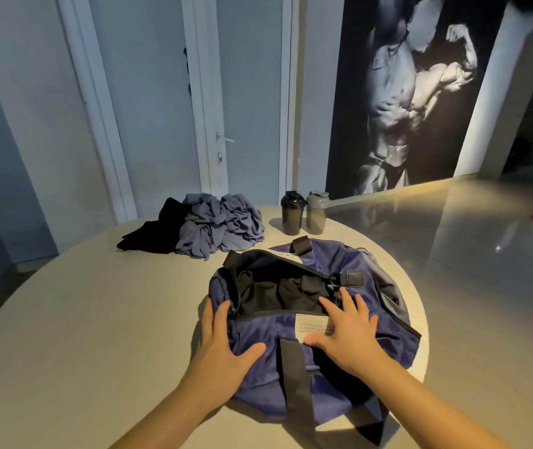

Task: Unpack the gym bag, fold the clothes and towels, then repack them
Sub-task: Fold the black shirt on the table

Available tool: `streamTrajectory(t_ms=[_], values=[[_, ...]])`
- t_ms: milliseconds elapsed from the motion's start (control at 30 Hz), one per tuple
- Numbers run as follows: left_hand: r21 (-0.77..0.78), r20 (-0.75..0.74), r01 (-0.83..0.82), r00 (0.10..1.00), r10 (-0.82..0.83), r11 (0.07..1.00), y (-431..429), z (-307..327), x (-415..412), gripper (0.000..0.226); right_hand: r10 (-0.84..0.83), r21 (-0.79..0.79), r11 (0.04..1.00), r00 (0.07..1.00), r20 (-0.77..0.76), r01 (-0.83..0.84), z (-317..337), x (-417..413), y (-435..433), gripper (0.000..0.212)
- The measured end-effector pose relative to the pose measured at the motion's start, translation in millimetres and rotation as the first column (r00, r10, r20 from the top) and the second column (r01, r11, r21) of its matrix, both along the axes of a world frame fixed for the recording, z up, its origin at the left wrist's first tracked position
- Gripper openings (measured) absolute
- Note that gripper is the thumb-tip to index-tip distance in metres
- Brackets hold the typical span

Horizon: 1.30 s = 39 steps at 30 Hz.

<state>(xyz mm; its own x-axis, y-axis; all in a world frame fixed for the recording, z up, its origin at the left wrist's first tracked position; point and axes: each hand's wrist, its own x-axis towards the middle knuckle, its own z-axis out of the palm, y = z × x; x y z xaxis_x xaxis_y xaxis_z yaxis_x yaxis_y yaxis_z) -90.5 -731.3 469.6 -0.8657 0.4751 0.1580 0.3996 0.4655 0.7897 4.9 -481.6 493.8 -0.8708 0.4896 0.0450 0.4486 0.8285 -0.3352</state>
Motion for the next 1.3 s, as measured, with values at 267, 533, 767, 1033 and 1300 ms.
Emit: streamTrajectory(t_ms=[267,533,767,1033,1300], values=[[-0.117,-0.003,-0.034,0.999,0.034,0.993,74,19,-15,0.097,-0.049,0.026,0.998,0.999,0.008,0.049,11,-36,65,0.095],[-0.138,0.032,0.021,0.999,-0.017,0.990,86,25,-33,0.095,-0.050,0.002,0.999,0.999,0.008,0.050,41,-51,69,0.087],[-0.121,-0.085,-0.145,0.987,0.135,0.982,10,35,-109,0.078,0.218,0.123,0.975,0.923,-0.316,-0.188,91,-126,-49,0.063],[-0.317,-0.055,-0.342,0.938,0.343,0.885,-94,16,-282,0.052,0.206,0.388,0.899,0.978,0.035,-0.203,76,-311,-179,0.066],[-0.355,-0.183,-0.383,0.923,0.339,0.853,-115,-27,-431,0.059,0.427,0.140,0.897,0.904,-0.026,-0.419,23,-495,-205,0.071]])
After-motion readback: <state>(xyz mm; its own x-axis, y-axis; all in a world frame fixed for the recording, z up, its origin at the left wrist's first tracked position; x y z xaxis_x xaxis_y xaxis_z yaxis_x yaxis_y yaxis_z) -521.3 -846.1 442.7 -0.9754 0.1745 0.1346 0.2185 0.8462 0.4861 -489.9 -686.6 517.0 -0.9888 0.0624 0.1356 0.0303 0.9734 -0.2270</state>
